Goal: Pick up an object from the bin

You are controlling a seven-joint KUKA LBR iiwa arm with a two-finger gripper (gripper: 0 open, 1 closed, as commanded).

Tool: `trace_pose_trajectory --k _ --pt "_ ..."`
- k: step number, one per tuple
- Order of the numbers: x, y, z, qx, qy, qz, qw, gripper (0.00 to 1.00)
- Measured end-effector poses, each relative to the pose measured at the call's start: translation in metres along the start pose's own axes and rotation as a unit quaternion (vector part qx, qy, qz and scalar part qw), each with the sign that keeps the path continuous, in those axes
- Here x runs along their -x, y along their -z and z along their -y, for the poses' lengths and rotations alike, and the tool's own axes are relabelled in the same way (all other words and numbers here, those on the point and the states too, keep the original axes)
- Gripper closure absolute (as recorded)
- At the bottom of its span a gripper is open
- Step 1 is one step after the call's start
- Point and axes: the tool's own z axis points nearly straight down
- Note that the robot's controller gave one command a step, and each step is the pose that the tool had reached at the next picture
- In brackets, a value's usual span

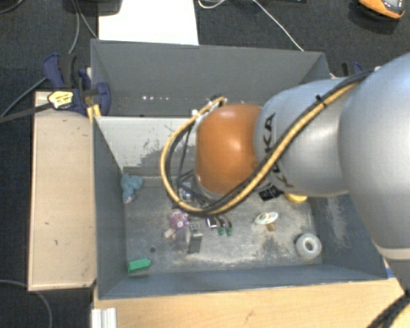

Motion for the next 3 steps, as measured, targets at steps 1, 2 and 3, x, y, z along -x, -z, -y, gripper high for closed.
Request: trace_pose_trajectory --k 1,2,3 --pt "-0.003 -0.052 -0.005 0.000 0.289 0.0031 0.9574 1.00" --pt "-0.003 -0.052 -0.005 0.000 0.288 0.0028 0.9577 1.00" --pt "0.010 0.042 -0.012 0.000 0.322 0.0030 0.9466 1.00"
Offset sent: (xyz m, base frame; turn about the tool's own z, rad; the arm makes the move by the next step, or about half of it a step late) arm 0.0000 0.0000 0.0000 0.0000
